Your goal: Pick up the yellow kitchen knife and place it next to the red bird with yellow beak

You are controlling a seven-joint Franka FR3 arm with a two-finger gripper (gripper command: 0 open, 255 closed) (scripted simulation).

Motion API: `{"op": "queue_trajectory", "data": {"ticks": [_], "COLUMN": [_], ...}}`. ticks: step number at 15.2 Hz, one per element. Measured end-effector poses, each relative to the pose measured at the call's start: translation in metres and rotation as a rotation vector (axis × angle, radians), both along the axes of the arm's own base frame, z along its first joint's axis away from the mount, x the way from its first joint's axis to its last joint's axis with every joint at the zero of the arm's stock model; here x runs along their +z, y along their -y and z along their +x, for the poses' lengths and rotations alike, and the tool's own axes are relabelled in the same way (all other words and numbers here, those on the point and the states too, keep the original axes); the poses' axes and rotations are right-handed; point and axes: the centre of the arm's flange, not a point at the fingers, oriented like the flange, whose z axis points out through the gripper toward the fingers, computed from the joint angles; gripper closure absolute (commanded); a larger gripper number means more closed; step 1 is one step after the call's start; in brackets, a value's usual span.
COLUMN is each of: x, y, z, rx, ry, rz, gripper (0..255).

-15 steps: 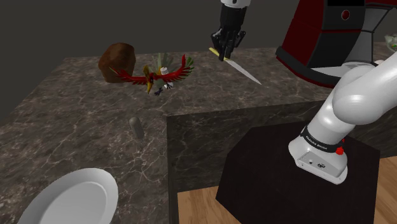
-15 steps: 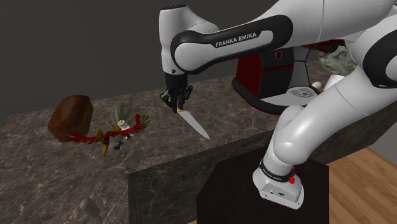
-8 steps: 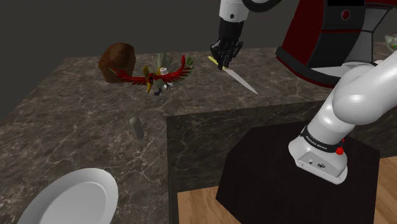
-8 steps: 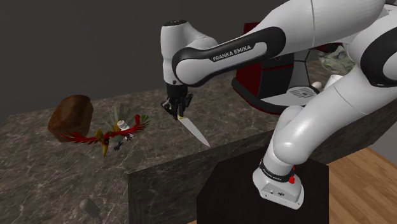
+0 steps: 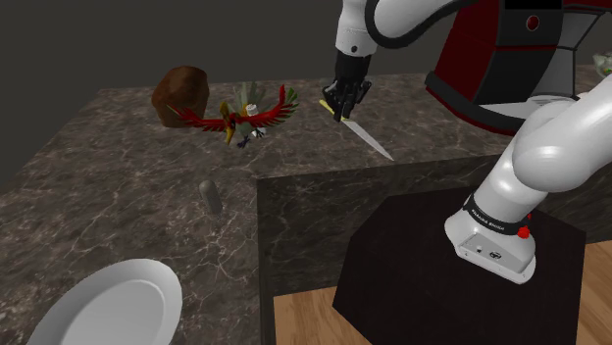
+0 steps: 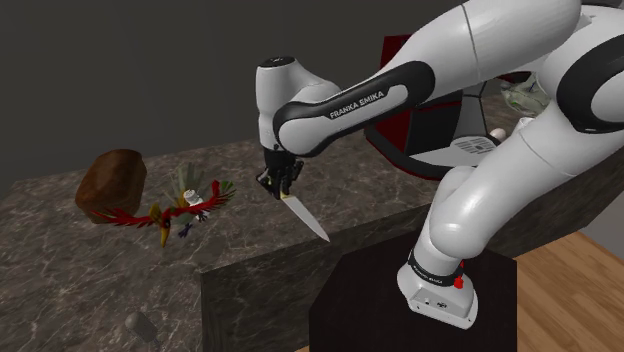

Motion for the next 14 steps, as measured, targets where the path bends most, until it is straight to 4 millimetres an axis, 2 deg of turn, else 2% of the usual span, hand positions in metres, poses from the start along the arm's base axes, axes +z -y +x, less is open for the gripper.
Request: {"op": "queue_trajectory", "data": {"ticks": [14], "x": [-0.077], "y": [0.0], "z": [-0.001], "rx": [0.0], "ry": [0.0], "rz": [0.0], "gripper": [255]}}
